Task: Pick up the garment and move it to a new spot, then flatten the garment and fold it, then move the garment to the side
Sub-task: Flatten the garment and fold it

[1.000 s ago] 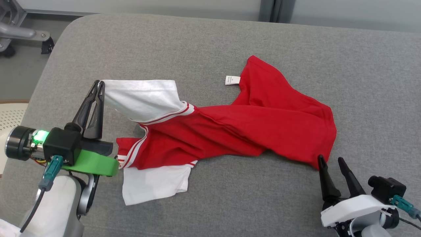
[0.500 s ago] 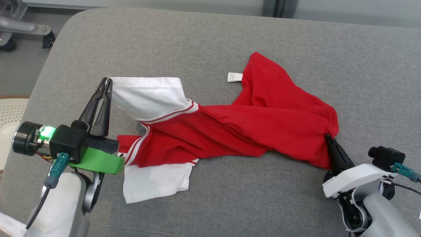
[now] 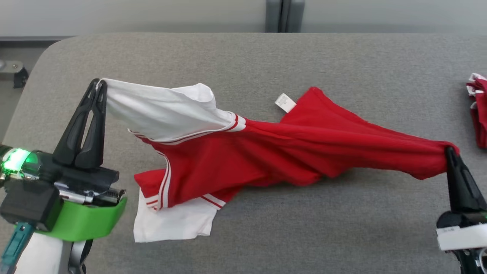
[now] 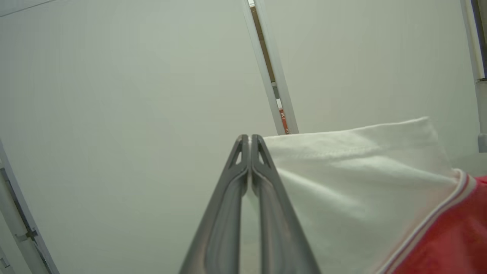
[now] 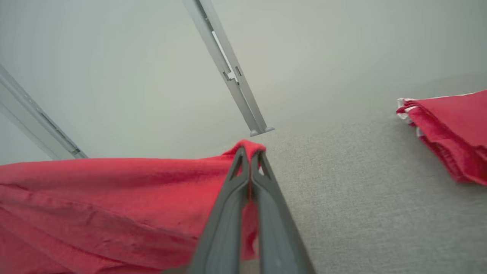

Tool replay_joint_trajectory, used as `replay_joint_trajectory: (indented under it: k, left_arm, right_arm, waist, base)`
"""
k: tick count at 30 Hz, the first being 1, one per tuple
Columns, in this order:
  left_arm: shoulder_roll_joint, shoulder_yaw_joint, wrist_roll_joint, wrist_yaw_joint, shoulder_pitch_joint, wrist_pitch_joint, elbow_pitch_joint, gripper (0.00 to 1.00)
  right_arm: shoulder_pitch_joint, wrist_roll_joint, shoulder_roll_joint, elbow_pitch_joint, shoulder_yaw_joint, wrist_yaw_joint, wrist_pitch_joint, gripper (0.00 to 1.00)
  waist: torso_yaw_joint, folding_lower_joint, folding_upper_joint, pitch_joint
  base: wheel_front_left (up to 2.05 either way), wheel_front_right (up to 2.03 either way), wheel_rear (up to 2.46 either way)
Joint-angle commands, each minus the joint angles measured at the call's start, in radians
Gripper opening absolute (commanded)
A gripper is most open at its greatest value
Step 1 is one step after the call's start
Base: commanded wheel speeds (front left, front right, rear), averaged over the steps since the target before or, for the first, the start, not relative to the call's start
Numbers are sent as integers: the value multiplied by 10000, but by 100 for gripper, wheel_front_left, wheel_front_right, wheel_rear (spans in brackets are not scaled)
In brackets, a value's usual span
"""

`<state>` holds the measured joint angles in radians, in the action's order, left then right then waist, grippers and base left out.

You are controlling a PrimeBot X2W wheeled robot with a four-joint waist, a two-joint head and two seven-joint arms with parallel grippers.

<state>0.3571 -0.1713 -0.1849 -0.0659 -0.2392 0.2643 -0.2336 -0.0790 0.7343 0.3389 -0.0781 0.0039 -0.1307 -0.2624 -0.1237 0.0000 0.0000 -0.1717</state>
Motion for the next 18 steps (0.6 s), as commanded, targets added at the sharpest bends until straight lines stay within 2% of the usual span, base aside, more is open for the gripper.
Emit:
replay_joint_trajectory:
  k: [1,4,7,12,14,18]
  left_arm:
    - [87,37,-19,-56,272,-5,-297,0]
    - [124,-84,-135,-155,538,-6,-655,0]
    - [152,-413,-171,-286,530,-81,-432,0]
    - [109,-1256,-207,-472,42,-293,464,0]
    - [37,-1551,-139,-500,-141,-238,874,0]
    - [-152,-1686,-57,-494,-414,-92,1287,0]
  right_arm:
    - [-410,-136,75,-471,-204,1,-27,0]
    - [-833,-397,98,-1311,-508,1,328,0]
    - [-297,-593,-122,-1255,-592,1,770,0]
    - [1480,-644,-612,598,162,1,1311,0]
    - [2347,-866,-733,1867,685,0,1481,0]
    - [3622,-1097,-906,3780,1495,0,1216,0]
  waist:
    - [420,0,0,225]
    - [577,0,0,302]
    - [607,0,0,315]
    - [340,0,0,60]
    - [190,0,0,-144]
    - [-62,0,0,-490]
  base:
    - [0,0,0]
    - [0,0,0]
    - [0,0,0]
    - [0,0,0]
    - [0,0,0]
    - [0,0,0]
